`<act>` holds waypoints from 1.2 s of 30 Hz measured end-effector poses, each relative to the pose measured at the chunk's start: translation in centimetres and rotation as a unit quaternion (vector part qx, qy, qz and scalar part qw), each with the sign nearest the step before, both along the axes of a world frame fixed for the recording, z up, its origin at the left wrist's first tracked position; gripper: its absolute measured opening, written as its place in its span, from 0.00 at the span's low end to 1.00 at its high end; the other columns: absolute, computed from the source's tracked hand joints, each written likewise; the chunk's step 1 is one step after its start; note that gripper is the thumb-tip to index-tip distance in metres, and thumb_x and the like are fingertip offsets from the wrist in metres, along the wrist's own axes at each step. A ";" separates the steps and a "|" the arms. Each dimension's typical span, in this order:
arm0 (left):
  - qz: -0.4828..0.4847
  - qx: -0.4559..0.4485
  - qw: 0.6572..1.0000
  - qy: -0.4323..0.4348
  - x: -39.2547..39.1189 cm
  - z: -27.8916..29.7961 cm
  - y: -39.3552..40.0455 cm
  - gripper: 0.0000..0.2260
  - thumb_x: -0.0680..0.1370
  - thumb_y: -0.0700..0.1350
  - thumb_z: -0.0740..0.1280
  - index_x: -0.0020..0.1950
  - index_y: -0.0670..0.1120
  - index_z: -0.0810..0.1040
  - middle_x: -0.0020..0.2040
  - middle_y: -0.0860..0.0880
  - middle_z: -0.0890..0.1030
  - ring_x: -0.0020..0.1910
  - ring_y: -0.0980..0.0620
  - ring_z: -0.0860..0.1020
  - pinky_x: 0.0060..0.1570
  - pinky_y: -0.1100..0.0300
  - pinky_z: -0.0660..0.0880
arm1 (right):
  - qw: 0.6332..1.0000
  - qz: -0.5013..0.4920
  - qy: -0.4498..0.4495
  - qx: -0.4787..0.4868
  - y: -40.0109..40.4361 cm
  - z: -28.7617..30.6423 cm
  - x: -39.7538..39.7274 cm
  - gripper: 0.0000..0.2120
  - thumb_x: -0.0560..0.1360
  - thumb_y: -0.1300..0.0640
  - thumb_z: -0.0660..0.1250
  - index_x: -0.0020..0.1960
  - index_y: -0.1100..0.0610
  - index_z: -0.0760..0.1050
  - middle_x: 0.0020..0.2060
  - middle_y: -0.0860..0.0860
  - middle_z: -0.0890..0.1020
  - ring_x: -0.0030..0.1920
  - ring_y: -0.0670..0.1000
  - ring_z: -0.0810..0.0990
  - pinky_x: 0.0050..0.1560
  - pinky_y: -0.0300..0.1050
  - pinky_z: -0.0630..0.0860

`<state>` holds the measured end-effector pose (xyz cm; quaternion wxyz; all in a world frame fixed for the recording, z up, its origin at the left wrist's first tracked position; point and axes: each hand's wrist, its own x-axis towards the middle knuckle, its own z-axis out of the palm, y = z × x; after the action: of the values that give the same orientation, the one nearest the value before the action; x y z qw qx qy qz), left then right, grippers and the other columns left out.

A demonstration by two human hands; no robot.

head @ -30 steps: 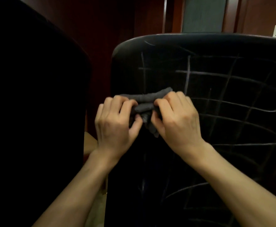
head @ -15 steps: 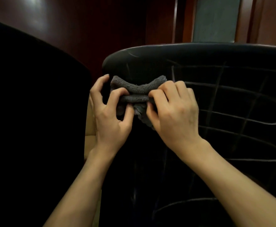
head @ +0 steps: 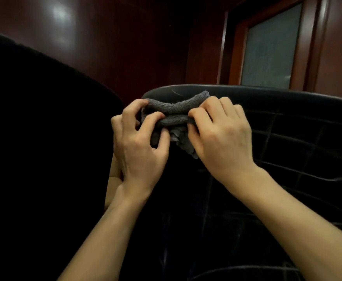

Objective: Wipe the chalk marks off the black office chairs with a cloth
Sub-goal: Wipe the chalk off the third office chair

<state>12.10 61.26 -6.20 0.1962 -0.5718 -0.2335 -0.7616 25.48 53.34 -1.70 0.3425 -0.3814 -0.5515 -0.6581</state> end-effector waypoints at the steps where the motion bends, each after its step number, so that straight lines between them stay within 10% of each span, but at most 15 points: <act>1: 0.012 -0.005 1.000 0.007 0.0 -0.7 0.1 0.11 0.74 0.43 0.71 0.56 0.44 0.84 0.65 0.45 0.77 0.52 0.42 0.74 0.53 0.54 0.74 | 1.000 0.000 0.008 -0.007 0.2 -0.7 -0.1 0.02 0.75 0.63 0.67 0.45 0.61 0.79 0.41 0.57 0.78 0.40 0.59 0.75 0.39 0.52 0.68; 6: 0.054 0.037 0.990 0.124 -1.2 -2.5 1.1 0.11 0.76 0.42 0.69 0.57 0.40 0.82 0.62 0.44 0.80 0.51 0.41 0.77 0.51 0.46 0.78 | 1.000 -0.002 0.002 -0.019 1.2 -3.4 0.6 0.02 0.74 0.64 0.69 0.42 0.61 0.78 0.38 0.57 0.77 0.38 0.58 0.74 0.39 0.52 0.67; 14: -0.010 0.084 0.993 0.081 -1.5 5.6 0.8 0.11 0.76 0.37 0.67 0.58 0.40 0.81 0.55 0.44 0.82 0.51 0.43 0.77 0.55 0.62 0.70 | 0.998 -0.007 0.026 0.062 0.6 4.3 -2.0 0.07 0.76 0.59 0.64 0.50 0.60 0.79 0.48 0.57 0.80 0.45 0.60 0.76 0.43 0.52 0.65; 23: -0.013 0.120 0.981 0.153 -0.1 -2.4 2.7 0.06 0.76 0.37 0.70 0.51 0.37 0.84 0.49 0.42 0.83 0.43 0.40 0.80 0.43 0.46 0.78 | 0.999 -0.013 -0.046 0.008 1.2 -3.6 1.7 0.07 0.78 0.63 0.66 0.44 0.62 0.82 0.40 0.57 0.82 0.36 0.59 0.77 0.37 0.53 0.68; 32: -0.060 0.107 0.990 0.066 -1.0 2.7 2.1 0.10 0.76 0.36 0.68 0.56 0.36 0.82 0.54 0.41 0.81 0.51 0.43 0.77 0.54 0.57 0.72 | 0.998 -0.022 0.024 0.062 1.0 1.7 -1.9 0.07 0.76 0.59 0.66 0.50 0.62 0.80 0.47 0.59 0.80 0.46 0.62 0.77 0.42 0.55 0.68; 36: -0.049 0.097 0.989 0.101 0.4 -2.7 3.8 0.11 0.77 0.39 0.67 0.55 0.35 0.82 0.54 0.38 0.81 0.50 0.38 0.77 0.51 0.45 0.75 | 0.999 -0.024 0.020 0.033 1.9 -3.3 -0.4 0.04 0.76 0.62 0.68 0.45 0.62 0.81 0.42 0.58 0.81 0.41 0.61 0.77 0.40 0.54 0.67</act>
<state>12.47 65.06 -8.85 0.2354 -0.6351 -0.1092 -0.7276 25.11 55.21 -4.98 0.3499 -0.3962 -0.5131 -0.6763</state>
